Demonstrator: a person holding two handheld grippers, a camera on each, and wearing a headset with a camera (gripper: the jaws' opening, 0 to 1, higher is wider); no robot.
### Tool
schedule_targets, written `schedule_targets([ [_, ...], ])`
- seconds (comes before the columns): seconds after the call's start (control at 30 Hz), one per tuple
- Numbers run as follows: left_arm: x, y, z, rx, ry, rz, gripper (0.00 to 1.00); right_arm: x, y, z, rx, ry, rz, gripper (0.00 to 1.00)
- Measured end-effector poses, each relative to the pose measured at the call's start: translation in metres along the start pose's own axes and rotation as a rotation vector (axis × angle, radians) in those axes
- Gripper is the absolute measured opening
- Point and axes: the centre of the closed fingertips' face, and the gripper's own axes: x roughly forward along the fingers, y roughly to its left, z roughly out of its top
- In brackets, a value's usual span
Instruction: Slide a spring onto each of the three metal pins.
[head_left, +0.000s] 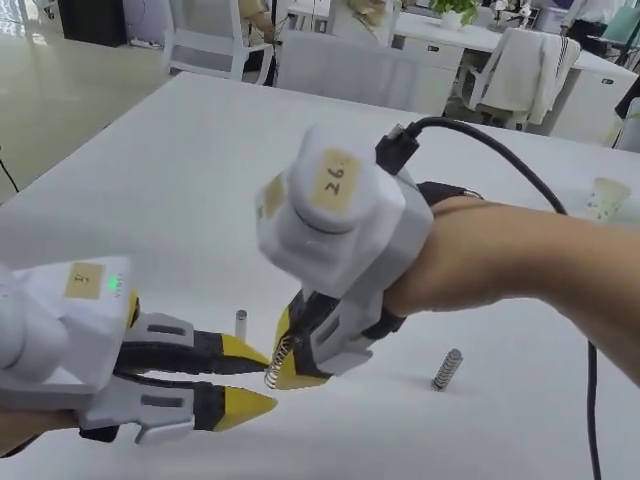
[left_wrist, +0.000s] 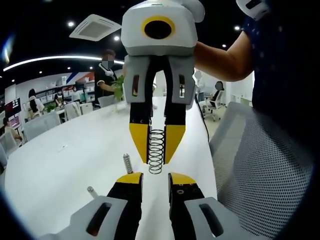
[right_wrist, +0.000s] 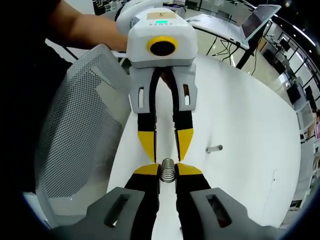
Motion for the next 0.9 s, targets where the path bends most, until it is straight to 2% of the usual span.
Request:
schedule_targets([
  [0.43,-0.011,0.007,-0.012,-0.059,0.013,0.051,0.29,-0.001,-0.005,-0.004,0.005,0.005,-0.009,0.09],
  [0.9,-0.029,0.020,-0.024,-0.081,0.011,0.130,0.42,-0.002,-0.010,-0.006,0.009,0.010,-0.015,0.09],
])
